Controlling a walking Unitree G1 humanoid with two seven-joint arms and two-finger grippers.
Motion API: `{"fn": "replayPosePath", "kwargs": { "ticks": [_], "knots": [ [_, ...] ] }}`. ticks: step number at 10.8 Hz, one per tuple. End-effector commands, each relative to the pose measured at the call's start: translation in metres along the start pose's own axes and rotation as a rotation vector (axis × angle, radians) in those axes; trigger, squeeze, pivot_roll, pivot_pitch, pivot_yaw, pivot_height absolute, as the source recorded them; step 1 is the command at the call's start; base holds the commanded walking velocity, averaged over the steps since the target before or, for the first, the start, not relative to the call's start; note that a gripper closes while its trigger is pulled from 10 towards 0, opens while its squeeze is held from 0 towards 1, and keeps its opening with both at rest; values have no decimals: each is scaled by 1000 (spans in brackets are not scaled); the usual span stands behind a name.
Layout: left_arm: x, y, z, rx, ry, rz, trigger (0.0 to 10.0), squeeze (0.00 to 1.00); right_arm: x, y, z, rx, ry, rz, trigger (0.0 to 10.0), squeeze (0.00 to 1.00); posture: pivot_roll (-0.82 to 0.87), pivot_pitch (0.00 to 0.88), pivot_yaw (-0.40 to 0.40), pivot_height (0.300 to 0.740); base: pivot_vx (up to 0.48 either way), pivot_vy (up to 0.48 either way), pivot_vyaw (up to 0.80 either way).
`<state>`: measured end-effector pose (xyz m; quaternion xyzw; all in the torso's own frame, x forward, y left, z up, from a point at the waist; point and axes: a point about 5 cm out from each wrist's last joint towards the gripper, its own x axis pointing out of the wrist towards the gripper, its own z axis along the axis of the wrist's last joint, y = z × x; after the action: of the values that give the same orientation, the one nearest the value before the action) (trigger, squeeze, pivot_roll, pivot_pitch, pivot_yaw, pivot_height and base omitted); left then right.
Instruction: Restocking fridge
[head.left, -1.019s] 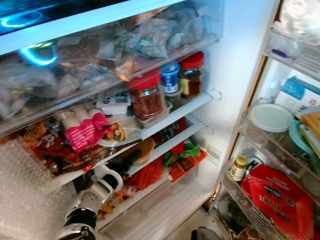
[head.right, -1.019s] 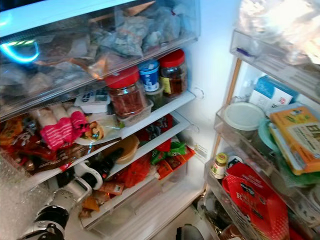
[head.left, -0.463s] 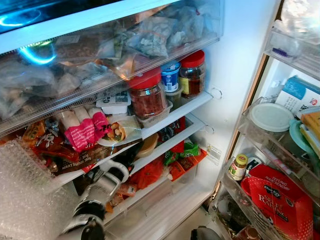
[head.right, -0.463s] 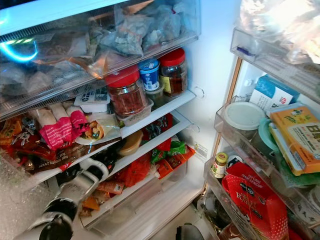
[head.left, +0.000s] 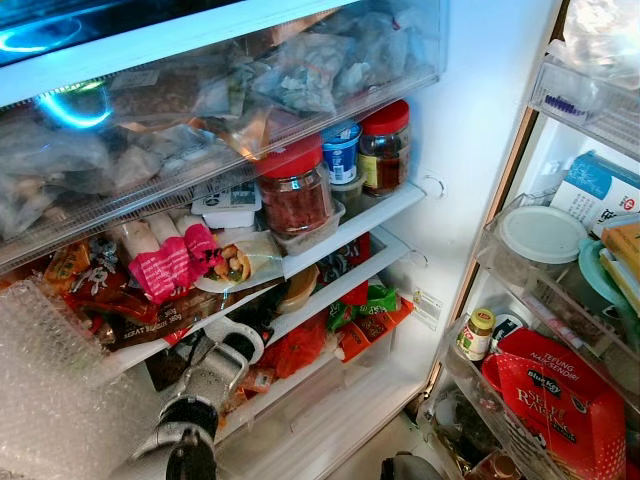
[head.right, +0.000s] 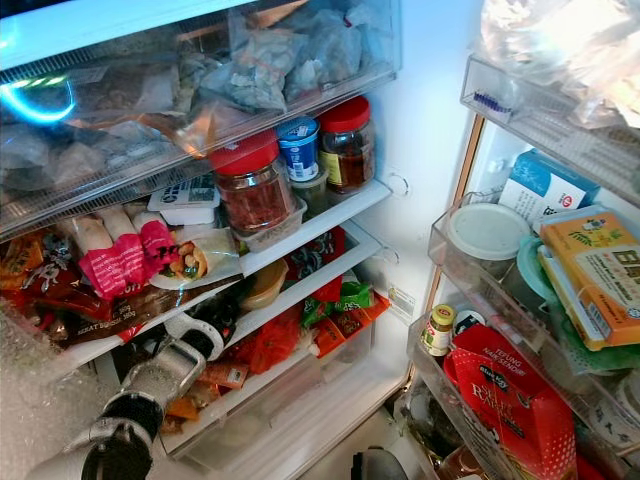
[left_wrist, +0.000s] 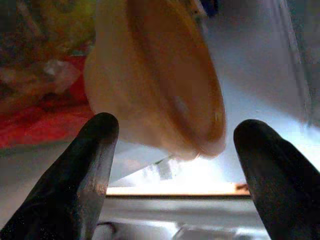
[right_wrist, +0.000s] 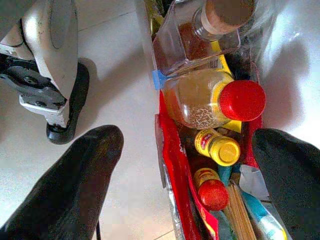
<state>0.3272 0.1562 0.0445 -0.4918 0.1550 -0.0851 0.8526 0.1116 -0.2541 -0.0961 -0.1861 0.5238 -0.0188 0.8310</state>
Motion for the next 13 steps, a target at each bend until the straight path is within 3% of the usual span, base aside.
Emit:
{"fn": "replayPosePath", "kwargs": {
  "ticks": [1,5,8,12,13],
  "knots": [
    [-8,7,6,56,-2,3,10000,0,0,3,0,4,2,12,10000,0,-290,0,80,653,0,0,0],
    [-23,21,1,105,-40,-8,10000,0,0,2,0,-6,-1,17,10000,0,-278,0,78,653,0,0,0],
    [-33,27,-7,249,-46,7,10000,0,0,2,1,-7,-3,17,10000,0,-272,0,71,653,0,0,0],
    [-35,18,-13,736,-12,-20,10000,0,0,1,1,-13,-7,21,10000,0,-263,0,67,653,0,0,0],
    [-37,18,-14,790,-13,-19,10000,0,0,2,0,-17,-6,24,10000,0,-261,0,65,653,0,0,0]
  ]
}}
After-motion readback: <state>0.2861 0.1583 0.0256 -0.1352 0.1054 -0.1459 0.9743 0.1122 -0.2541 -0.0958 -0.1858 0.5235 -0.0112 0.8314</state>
